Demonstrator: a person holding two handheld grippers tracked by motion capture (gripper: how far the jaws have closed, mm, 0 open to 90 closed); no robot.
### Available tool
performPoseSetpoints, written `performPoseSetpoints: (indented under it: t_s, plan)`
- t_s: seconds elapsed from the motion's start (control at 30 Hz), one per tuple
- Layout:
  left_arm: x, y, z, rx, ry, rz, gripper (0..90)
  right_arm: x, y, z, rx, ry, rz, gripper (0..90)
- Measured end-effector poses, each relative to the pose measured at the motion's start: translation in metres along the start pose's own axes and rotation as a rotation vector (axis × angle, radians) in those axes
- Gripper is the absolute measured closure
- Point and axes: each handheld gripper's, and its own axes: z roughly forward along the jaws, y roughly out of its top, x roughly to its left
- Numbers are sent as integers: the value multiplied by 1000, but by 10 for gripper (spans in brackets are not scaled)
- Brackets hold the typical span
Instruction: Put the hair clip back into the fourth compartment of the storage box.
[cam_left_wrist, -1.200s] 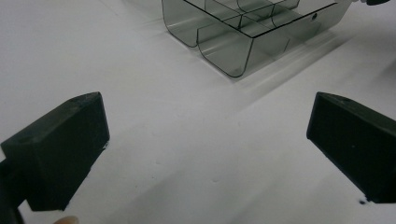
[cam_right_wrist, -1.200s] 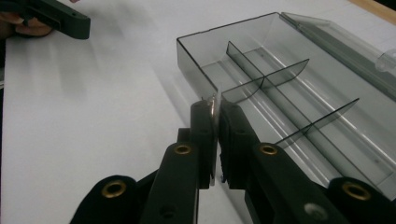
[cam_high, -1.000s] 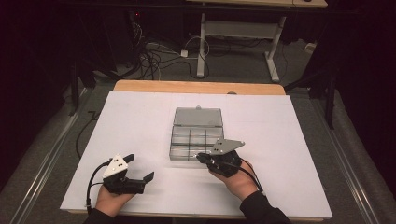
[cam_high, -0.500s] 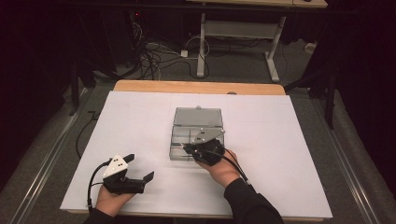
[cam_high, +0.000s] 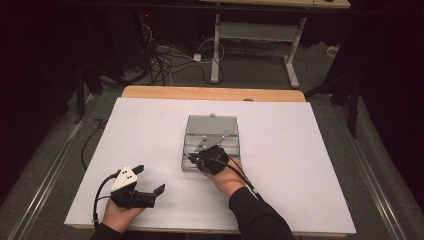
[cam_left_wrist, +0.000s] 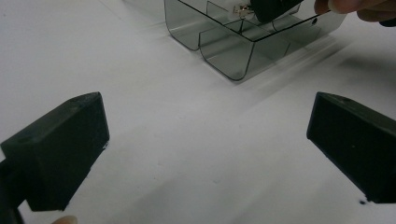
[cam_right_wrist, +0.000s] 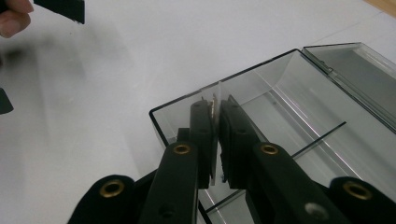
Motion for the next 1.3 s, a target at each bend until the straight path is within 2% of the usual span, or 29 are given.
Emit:
performPoseSetpoints:
  t_s: [0.07, 0.13, 0.17, 0.33, 0.5, 0.6, 0.8, 1.0, 1.13, 1.3]
  plan:
    - [0, 0, 0, 2, 1, 2, 0, -1, 0, 0, -1, 11, 11, 836]
    - [0, 0, 0, 2, 2, 3, 0, -1, 0, -1, -4, 25, 5, 718]
    - [0, 0, 0, 0, 2, 1, 0, -1, 1, -3, -9, 17, 6, 657]
    - [0, 0, 0, 2, -3, -1, 0, -2, 1, -22, -59, 19, 24, 528]
    - [1, 0, 0, 1, -1, -15, 0, -5, -11, -41, -92, 30, 38, 345]
    - [1, 0, 0, 4, 1, -13, 0, -5, -22, -49, -101, 18, 45, 230]
    - [2, 0, 0, 2, 3, -19, 0, -7, -43, -65, -137, 5, 70, 131]
    - [2, 0, 0, 2, 3, -19, 0, -10, -66, -79, -156, -55, 104, 1]
    - [1, 0, 0, -4, 8, -18, 0, -13, -81, -86, -167, -88, 130, 0]
    - [1, -1, -3, -23, 7, -15, 0, -14, -97, -95, -176, -115, 134, 0]
